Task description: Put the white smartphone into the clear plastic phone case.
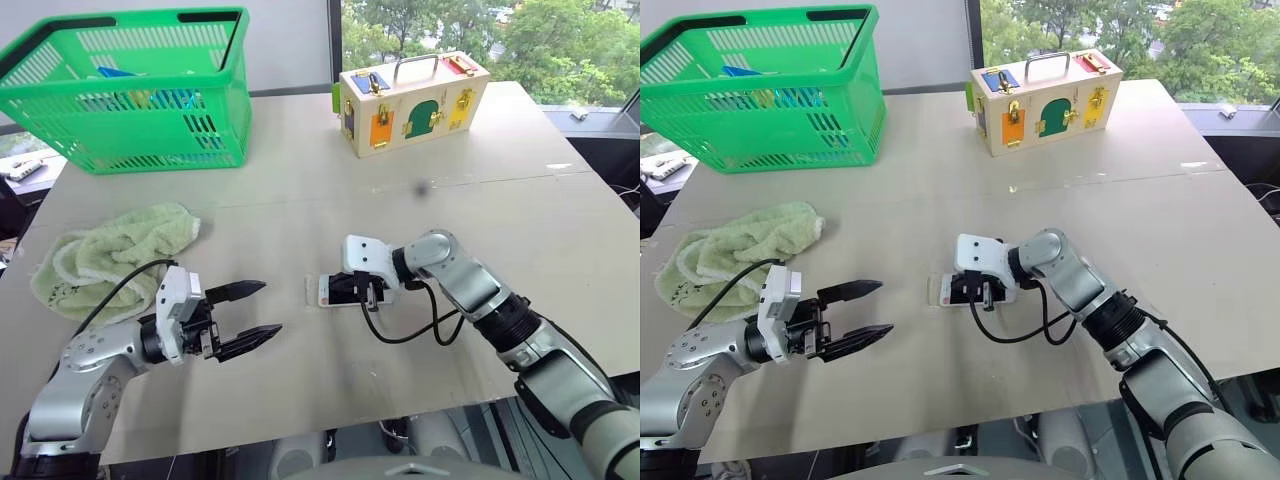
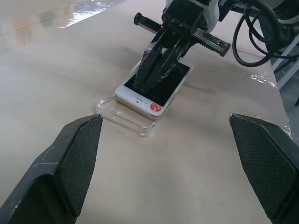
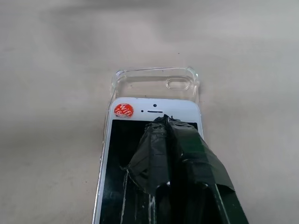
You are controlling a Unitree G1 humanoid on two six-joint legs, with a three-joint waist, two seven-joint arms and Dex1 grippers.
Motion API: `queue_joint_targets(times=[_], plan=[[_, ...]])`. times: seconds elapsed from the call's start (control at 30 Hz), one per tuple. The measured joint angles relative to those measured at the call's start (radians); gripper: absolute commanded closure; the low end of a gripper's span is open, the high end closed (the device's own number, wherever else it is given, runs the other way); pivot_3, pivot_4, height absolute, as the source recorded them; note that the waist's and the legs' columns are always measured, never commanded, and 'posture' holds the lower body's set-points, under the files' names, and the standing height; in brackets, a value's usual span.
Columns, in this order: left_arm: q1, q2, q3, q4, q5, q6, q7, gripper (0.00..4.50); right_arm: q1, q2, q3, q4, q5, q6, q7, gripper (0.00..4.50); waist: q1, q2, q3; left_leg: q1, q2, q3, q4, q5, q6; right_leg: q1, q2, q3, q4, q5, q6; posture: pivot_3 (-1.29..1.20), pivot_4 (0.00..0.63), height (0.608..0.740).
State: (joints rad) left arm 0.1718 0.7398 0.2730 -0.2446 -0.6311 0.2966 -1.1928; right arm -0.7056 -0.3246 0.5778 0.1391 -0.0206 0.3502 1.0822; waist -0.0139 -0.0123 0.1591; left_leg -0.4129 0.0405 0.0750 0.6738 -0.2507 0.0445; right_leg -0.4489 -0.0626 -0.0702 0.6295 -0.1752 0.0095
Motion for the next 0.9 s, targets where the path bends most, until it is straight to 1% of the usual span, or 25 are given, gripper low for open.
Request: queue_joint_targets(times=[0.2, 0.33, 0.43, 0.53, 0.73, 0.9], plan=[[0.000, -0.001, 0.000, -0.002, 0.000, 0.000, 0.010, 0.00, -0.011, 0.003, 0.023, 0.060, -0.033, -0.105, 0.007, 4.45, 0.000, 0.002, -0.006, 0.002, 0.000, 0.000, -0.002, 0.000, 0.000, 0.001, 0.000, 0.000, -0.001, 0.000, 0.000, 0.00, 0.150, 0.740], [0.000, -0.001, 0.000, -0.009, 0.000, 0.000, 0.015, 0.00, -0.015, 0.013, 0.027, 0.106, -0.051, -0.157, 0.006, 4.45, 0.000, 0.004, -0.015, 0.006, 0.000, 0.001, -0.004, 0.000, 0.000, 0.003, -0.001, -0.001, -0.001, 0.000, 0.000, 0.00, 0.150, 0.740], [-0.001, -0.001, 0.000, -0.009, 0.000, 0.000, 0.020, 0.00, -0.017, 0.018, 0.027, 0.133, -0.059, -0.183, 0.004, 4.45, 0.001, 0.007, -0.018, 0.009, 0.000, 0.003, -0.004, 0.000, 0.000, 0.004, -0.006, -0.005, -0.001, 0.000, 0.000, 0.00, 0.150, 0.740], [-0.005, -0.001, 0.000, -0.009, 0.000, 0.001, 0.023, 0.00, -0.016, 0.019, 0.029, 0.158, -0.069, -0.221, 0.004, 4.45, 0.002, 0.009, -0.020, 0.014, 0.000, 0.004, -0.005, 0.000, -0.001, 0.010, -0.011, -0.011, -0.003, 0.000, 0.000, 0.00, 0.150, 0.740], [-0.011, -0.001, 0.000, -0.012, 0.000, 0.004, 0.030, 0.00, -0.014, 0.042, 0.030, 0.196, -0.077, -0.254, -0.011, 4.45, 0.000, 0.011, -0.027, 0.017, 0.001, 0.005, -0.007, -0.001, -0.001, 0.010, -0.019, -0.017, -0.003, 0.000, 0.000, 0.00, 0.150, 0.740], [-0.010, 0.000, -0.001, -0.020, 0.001, 0.013, 0.036, 0.00, 0.000, 0.058, 0.005, 0.209, -0.070, -0.245, -0.018, 4.45, 0.001, 0.013, -0.027, 0.018, 0.004, 0.004, -0.008, -0.001, -0.001, 0.010, -0.025, -0.031, -0.004, 0.000, 0.000, 0.00, 0.150, 0.740]])
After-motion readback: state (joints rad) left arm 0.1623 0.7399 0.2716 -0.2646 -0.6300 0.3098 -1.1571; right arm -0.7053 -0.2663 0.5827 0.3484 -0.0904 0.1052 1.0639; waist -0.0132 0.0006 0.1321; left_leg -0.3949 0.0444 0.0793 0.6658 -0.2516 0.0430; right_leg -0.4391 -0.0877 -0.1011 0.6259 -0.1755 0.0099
